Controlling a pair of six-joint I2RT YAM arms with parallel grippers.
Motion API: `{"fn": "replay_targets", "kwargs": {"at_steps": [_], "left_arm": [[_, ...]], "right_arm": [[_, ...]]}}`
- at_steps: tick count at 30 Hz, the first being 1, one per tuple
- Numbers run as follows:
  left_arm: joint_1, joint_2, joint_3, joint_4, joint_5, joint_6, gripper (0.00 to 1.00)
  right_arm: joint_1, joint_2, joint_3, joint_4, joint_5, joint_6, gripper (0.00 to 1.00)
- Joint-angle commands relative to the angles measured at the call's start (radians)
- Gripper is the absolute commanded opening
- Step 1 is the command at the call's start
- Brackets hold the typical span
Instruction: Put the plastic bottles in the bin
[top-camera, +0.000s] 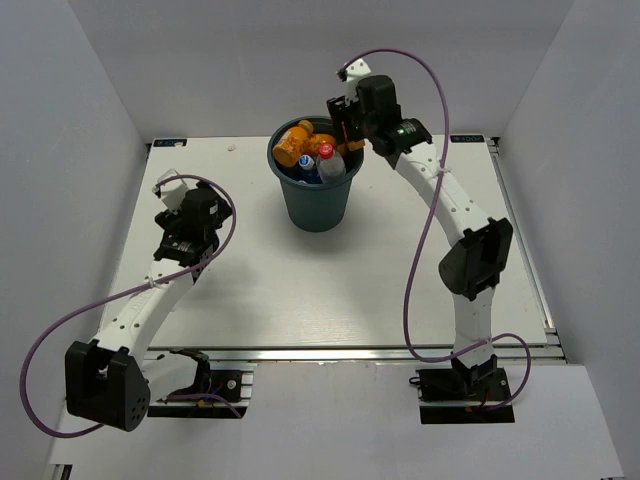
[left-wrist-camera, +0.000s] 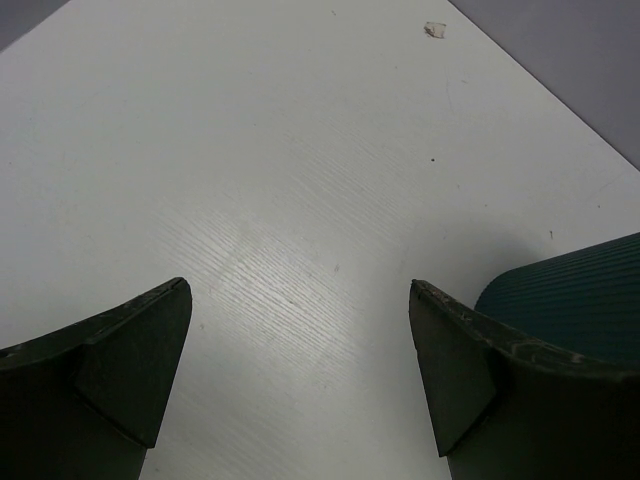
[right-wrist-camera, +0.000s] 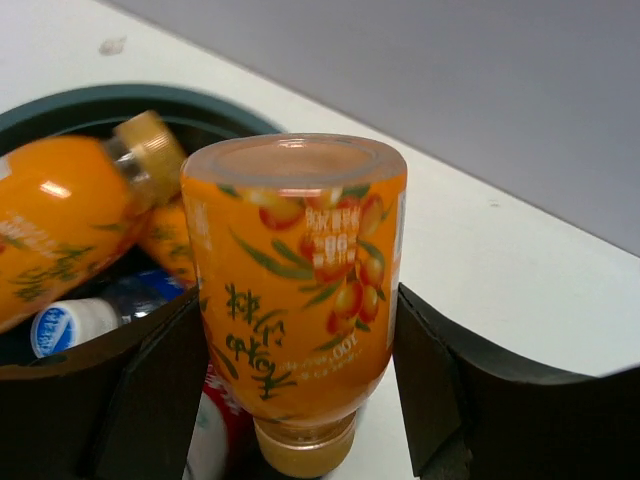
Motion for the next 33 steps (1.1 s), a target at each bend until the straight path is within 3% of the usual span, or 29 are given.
{"fn": "replay_targets", "kwargs": {"at_steps": [1, 4, 11, 13, 27, 33], "left_arm": [[0.017, -0.004, -0.003, 0.031, 0.035, 0.020, 0.98], [0.026, 0.005, -0.003, 0.031, 0.044, 0.018, 0.98], [0.035, 0.022, 0.007, 0.021, 0.058, 0.018, 0.98], [0.035, 0.023, 0.012, 0.021, 0.060, 0.017, 0.98], [0.038, 0.028, 0.078, -0.030, 0.066, 0.011, 0.98], [0.038, 0.005, 0.098, -0.055, 0.080, -0.003, 0.98]], "right_arm": [[-0.010, 0.010, 0.067, -0.043, -0.121, -0.031, 0.47], [-0.015, 0.015, 0.035, -0.055, -0.210, -0.030, 0.53], [-0.028, 0.018, 0.006, -0.059, -0.272, -0.005, 0.84], [-0.033, 0.015, 0.006, -0.047, -0.295, 0.001, 0.89], [-0.105, -0.134, -0.013, 0.062, -0.332, 0.110, 0.89], [-0.145, -0.229, -0.040, 0.088, -0.477, 0.116, 0.89]]}}
